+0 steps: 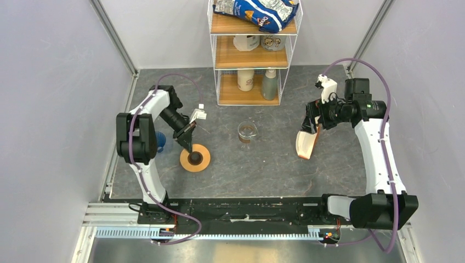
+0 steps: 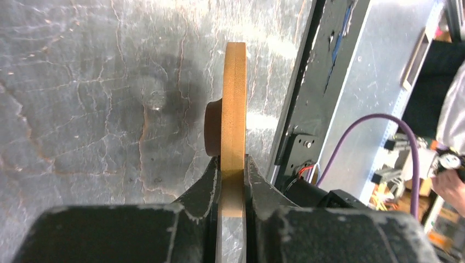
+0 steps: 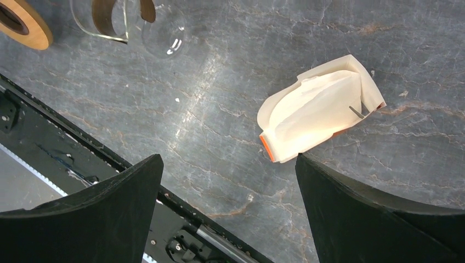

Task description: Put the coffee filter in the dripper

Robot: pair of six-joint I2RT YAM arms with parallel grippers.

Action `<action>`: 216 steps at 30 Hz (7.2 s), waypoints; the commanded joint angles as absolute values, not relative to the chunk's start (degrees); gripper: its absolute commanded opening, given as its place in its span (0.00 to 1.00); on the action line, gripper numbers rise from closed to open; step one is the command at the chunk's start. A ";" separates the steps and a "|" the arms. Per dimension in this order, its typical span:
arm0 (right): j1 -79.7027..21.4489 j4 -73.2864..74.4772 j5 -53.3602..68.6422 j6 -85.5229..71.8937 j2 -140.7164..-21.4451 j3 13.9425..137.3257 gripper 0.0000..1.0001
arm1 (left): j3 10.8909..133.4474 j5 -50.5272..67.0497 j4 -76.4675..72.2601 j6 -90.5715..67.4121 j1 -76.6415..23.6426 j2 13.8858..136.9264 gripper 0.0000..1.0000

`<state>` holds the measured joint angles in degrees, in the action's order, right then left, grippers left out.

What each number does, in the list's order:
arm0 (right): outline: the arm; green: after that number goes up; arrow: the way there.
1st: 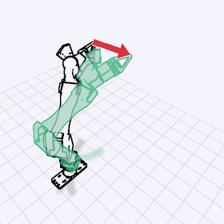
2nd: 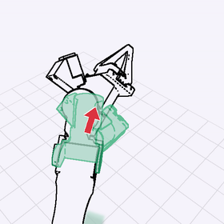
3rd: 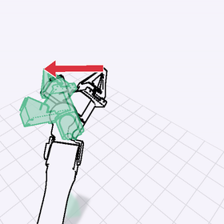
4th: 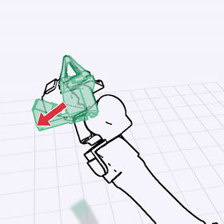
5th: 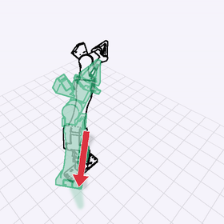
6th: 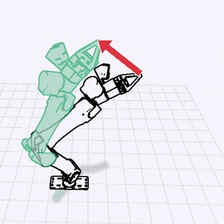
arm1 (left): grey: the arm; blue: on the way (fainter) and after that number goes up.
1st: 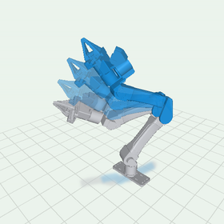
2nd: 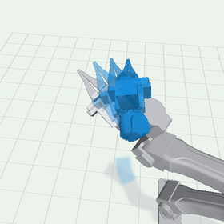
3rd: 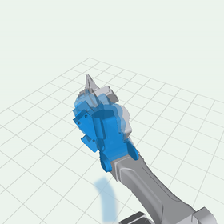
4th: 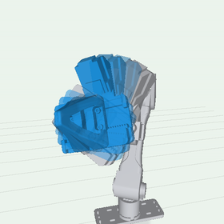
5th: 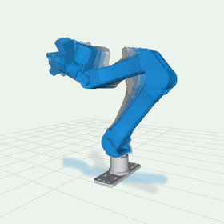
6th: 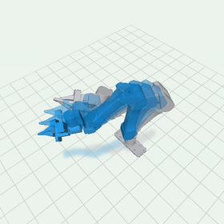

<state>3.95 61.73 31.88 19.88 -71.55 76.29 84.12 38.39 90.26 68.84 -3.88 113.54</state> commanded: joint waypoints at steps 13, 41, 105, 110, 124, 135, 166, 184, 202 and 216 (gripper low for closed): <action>3.78 51.26 46.62 -7.40 -67.40 76.27 0.99 | 96.59 73.38 76.95 17.30 -4.83 93.99 0.02; -12.17 -5.31 58.19 -50.46 -71.68 53.97 0.62 | 53.97 61.08 -30.52 -70.14 -21.14 82.60 0.02; -10.24 -7.76 64.03 -44.09 -89.54 52.56 0.00 | 50.28 61.06 -26.00 -63.96 -19.43 90.95 0.10; -10.27 -3.14 62.18 -40.47 -90.87 54.16 0.05 | 50.31 60.83 -24.78 -62.58 -19.68 91.87 0.08; -11.89 6.31 57.39 -34.36 -95.11 59.04 0.20 | 53.22 60.38 -17.58 -57.00 -19.65 94.09 0.04; -12.41 8.75 55.46 -32.77 -97.62 61.55 0.24 | 54.93 60.09 -14.77 -55.02 -19.25 95.12 0.04; -13.20 12.86 54.67 -30.54 -99.19 64.07 0.50 | 56.58 60.48 -2.67 -46.62 -17.05 96.40 0.32; -12.78 16.13 56.84 -27.32 -95.36 65.44 0.97 | 56.84 59.26 2.92 -42.54 -14.02 94.44 0.67; -9.39 42.45 49.60 -3.76 -80.23 73.15 0.97 | 69.56 50.06 51.27 0.52 -0.44 72.54 0.94; -9.40 49.07 44.63 7.10 -78.97 75.55 0.97 | 75.36 31.21 69.08 21.49 26.65 73.22 0.99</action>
<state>-9.52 48.12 45.06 3.73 -79.26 72.47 72.71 34.83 64.23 12.10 21.45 69.54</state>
